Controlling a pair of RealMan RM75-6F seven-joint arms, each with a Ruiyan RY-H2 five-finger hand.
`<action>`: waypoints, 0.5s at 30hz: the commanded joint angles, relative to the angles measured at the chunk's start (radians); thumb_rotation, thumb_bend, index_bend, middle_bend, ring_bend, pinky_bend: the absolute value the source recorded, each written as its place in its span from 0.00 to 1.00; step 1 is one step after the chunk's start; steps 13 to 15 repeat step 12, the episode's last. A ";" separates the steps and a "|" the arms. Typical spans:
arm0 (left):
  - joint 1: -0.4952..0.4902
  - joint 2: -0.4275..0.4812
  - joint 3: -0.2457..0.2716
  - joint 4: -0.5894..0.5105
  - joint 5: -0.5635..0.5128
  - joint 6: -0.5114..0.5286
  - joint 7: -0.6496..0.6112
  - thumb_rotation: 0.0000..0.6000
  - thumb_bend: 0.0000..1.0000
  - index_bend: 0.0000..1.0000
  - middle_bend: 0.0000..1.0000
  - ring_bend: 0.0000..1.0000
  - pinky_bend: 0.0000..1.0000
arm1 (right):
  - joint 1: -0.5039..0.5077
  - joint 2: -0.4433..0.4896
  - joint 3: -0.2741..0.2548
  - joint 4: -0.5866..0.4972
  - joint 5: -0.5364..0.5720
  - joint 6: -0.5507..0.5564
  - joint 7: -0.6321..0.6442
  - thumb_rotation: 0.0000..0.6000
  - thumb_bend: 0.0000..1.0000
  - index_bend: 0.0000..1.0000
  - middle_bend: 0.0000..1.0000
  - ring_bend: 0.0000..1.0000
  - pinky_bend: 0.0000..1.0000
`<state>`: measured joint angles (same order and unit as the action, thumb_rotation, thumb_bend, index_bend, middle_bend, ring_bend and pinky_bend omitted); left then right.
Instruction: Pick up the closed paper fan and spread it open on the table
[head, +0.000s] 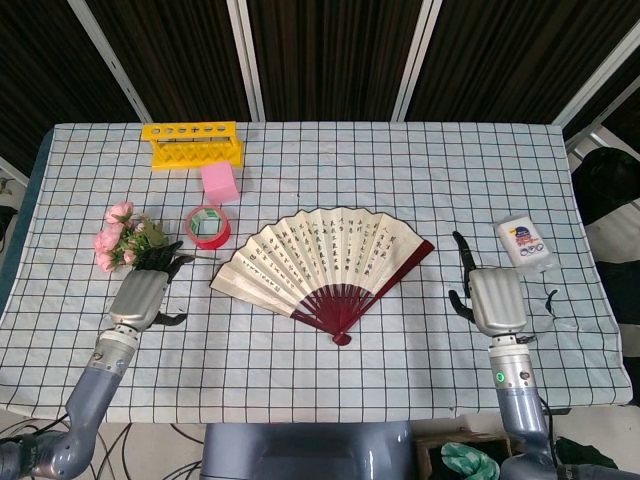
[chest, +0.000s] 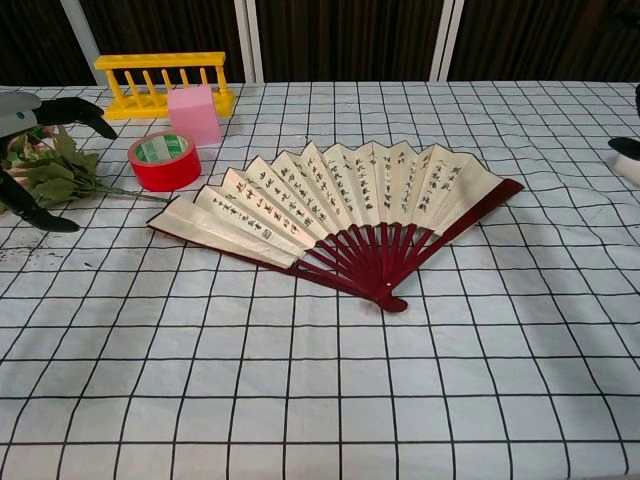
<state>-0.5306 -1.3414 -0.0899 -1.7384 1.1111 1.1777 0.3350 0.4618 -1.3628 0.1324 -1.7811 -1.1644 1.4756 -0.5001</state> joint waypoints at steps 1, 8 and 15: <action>0.095 0.074 0.054 -0.010 0.136 0.138 -0.064 1.00 0.00 0.12 0.00 0.00 0.00 | -0.045 0.051 -0.051 -0.033 -0.040 0.015 0.006 1.00 0.18 0.00 0.44 0.58 0.54; 0.235 0.158 0.137 0.044 0.270 0.305 -0.130 1.00 0.00 0.01 0.00 0.00 0.00 | -0.142 0.173 -0.125 -0.107 -0.054 0.027 0.060 1.00 0.08 0.00 0.00 0.06 0.25; 0.328 0.197 0.171 0.103 0.298 0.396 -0.192 1.00 0.00 0.00 0.00 0.00 0.00 | -0.231 0.226 -0.180 -0.052 -0.150 0.099 0.175 1.00 0.08 0.00 0.00 0.02 0.23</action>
